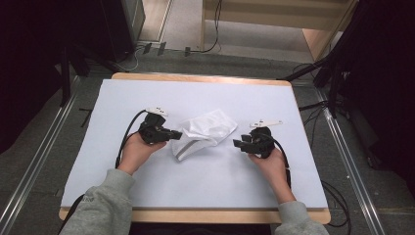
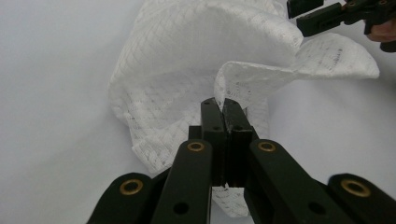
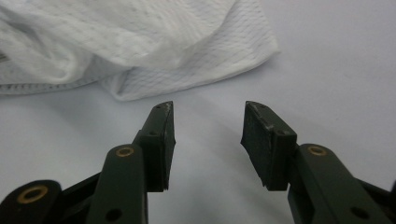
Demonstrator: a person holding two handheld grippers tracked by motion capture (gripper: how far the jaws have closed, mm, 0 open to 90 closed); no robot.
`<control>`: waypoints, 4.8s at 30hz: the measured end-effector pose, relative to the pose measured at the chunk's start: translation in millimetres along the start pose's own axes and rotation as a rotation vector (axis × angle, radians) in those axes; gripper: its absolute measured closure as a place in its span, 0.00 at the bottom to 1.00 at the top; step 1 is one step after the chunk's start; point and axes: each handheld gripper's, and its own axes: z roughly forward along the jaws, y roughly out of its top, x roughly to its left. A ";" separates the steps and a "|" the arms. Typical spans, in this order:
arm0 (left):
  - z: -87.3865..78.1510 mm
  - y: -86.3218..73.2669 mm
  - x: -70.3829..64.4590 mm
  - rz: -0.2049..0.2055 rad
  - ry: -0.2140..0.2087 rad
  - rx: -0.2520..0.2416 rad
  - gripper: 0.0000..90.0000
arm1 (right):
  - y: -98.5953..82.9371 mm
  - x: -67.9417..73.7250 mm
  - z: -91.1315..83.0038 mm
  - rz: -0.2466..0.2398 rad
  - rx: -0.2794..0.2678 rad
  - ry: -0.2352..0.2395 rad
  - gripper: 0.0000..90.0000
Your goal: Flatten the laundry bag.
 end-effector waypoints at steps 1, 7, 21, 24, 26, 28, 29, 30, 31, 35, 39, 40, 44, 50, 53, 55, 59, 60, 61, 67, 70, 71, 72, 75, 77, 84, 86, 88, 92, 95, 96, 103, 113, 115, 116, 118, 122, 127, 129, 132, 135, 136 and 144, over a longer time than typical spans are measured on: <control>-2.2 -1.8 1.4 -0.011 0.000 -0.007 1.00 | 1.5 -1.1 1.6 -0.007 -0.001 -0.003 0.61; -12.2 -11.8 7.7 -0.051 0.010 -0.024 1.00 | 12.5 -5.8 14.7 -0.018 0.004 -0.030 0.59; -26.1 -27.0 7.0 -0.063 0.038 -0.039 1.00 | 38.2 -11.2 46.9 -0.018 0.026 -0.040 0.63; -30.0 -30.4 9.1 -0.077 0.046 -0.046 1.00 | 39.7 -9.8 53.8 -0.008 0.036 -0.026 0.67; -31.8 -32.2 10.1 -0.085 0.049 -0.053 1.00 | 40.2 -6.1 57.1 -0.041 0.043 -0.046 0.76; -34.7 -34.2 11.3 -0.094 0.055 -0.054 1.00 | 41.5 -2.0 58.8 -0.065 0.055 -0.049 0.85; -36.0 -35.0 12.2 -0.095 0.054 -0.056 1.00 | 41.6 0.5 59.5 -0.076 0.060 -0.048 0.91; -37.4 -35.9 12.9 -0.101 0.058 -0.060 1.00 | 42.0 2.9 60.1 -0.095 0.065 -0.052 0.95; -38.9 -36.7 13.9 -0.110 0.058 -0.067 1.00 | 42.5 4.8 60.3 -0.107 0.070 -0.051 0.98; -45.5 -40.0 19.3 -0.136 0.065 -0.083 1.00 | 44.6 6.9 59.7 -0.114 0.086 -0.048 1.00; -51.3 -42.4 25.9 -0.162 0.078 -0.098 1.00 | 46.0 3.0 55.6 -0.095 0.083 -0.036 1.00; -52.8 -43.1 27.9 -0.166 0.081 -0.098 1.00 | 46.4 2.0 53.9 -0.092 0.080 -0.040 1.00; -57.6 -45.7 35.9 -0.194 0.087 -0.112 1.00 | 46.9 -4.0 46.4 -0.079 0.071 -0.050 1.00; -61.9 -47.1 45.5 -0.229 0.087 -0.127 1.00 | 44.3 -15.4 33.0 -0.050 0.055 -0.073 1.00; -63.2 -47.2 50.0 -0.243 0.083 -0.133 1.00 | 42.0 -22.3 25.8 -0.029 0.047 -0.079 1.00; -63.8 -47.2 53.2 -0.254 0.080 -0.136 1.00 | 40.4 -26.9 20.9 -0.016 0.046 -0.087 1.00; -63.9 -48.4 61.1 -0.288 0.077 -0.135 1.00 | 36.0 -36.1 12.8 0.009 0.038 -0.103 1.00; -64.0 -48.4 63.0 -0.294 0.074 -0.132 1.00 | 34.8 -38.4 10.9 0.015 0.040 -0.109 1.00; -63.7 -48.4 64.4 -0.301 0.073 -0.133 1.00 | 33.4 -40.4 9.4 0.025 0.037 -0.112 1.00; -62.5 -47.3 71.3 -0.324 0.071 -0.134 1.00 | 25.5 -54.1 0.0 0.060 0.037 -0.150 1.00; -62.2 -47.4 74.5 -0.333 0.073 -0.129 1.00 | 22.7 -59.4 -4.9 0.081 0.031 -0.170 1.00; -61.8 -47.5 75.2 -0.338 0.076 -0.126 1.00 | 21.8 -61.2 -6.4 0.084 0.032 -0.176 1.00; -61.6 -47.6 76.1 -0.342 0.080 -0.124 1.00 | 20.9 -62.8 -7.6 0.086 0.032 -0.184 1.00; -62.1 -48.0 78.6 -0.345 0.079 -0.120 1.00 | 18.6 -68.0 -10.9 0.100 0.027 -0.194 1.00; -62.1 -48.0 78.8 -0.347 0.079 -0.123 1.00 | 17.4 -71.3 -12.7 0.114 0.022 -0.200 1.00; -67.0 -47.9 76.5 -0.341 0.084 -0.155 1.00 | 17.4 -73.3 -12.9 0.121 0.007 -0.177 1.00; -68.0 -48.3 76.0 -0.339 0.083 -0.153 1.00 | 18.2 -72.8 -13.3 0.115 0.001 -0.191 1.00; -66.6 -49.2 76.6 -0.342 0.088 -0.144 0.99 | 18.2 -73.5 -12.7 0.121 0.000 -0.200 1.00; -64.4 -51.2 78.0 -0.347 0.102 -0.139 0.92 | 16.9 -73.1 -6.8 0.126 0.015 -0.164 0.98; -64.6 -51.6 75.7 -0.317 0.110 -0.134 0.79 | 19.1 -68.8 -7.6 0.116 -0.007 -0.134 0.85; -65.2 -51.9 74.9 -0.311 0.112 -0.133 0.72 | 20.7 -64.8 -10.5 0.098 -0.020 -0.139 0.82; -71.4 -57.4 64.3 -0.254 0.127 -0.138 0.49 | 23.4 -31.3 -26.6 -0.008 -0.056 -0.079 0.72; -83.1 -65.8 53.7 -0.236 0.129 -0.156 0.41 | 17.9 10.2 -21.0 -0.091 -0.015 0.018 0.65; -84.4 -67.5 52.4 -0.236 0.132 -0.159 0.40 | 17.6 19.8 -17.6 -0.118 -0.004 0.038 0.66; -84.7 -68.4 51.9 -0.238 0.132 -0.160 0.40 | 17.9 24.3 -15.7 -0.124 0.001 0.049 0.67; -85.6 -70.1 51.0 -0.235 0.138 -0.153 0.40 | 18.8 33.2 -11.8 -0.143 0.010 0.069 0.69; -87.4 -73.5 48.4 -0.237 0.145 -0.157 0.40 | 22.6 49.6 -3.6 -0.171 0.022 0.116 0.74; -90.5 -76.7 43.4 -0.236 0.141 -0.172 0.40 | 25.8 68.2 4.9 -0.220 0.042 0.165 0.77; -91.0 -77.8 41.3 -0.229 0.143 -0.168 0.40 | 26.8 75.3 7.5 -0.237 0.046 0.181 0.79; -91.7 -80.2 40.0 -0.229 0.149 -0.160 0.40 | 28.1 85.1 11.4 -0.256 0.054 0.198 0.75; -92.9 -83.4 39.4 -0.237 0.155 -0.160 0.40 | 29.1 91.8 16.3 -0.276 0.058 0.219 0.75; -93.7 -84.4 39.2 -0.239 0.158 -0.159 0.40 | 29.5 94.2 17.6 -0.278 0.064 0.228 0.76; -99.2 -91.9 37.0 -0.247 0.175 -0.162 0.40 | 29.0 117.5 32.2 -0.330 0.097 0.289 0.75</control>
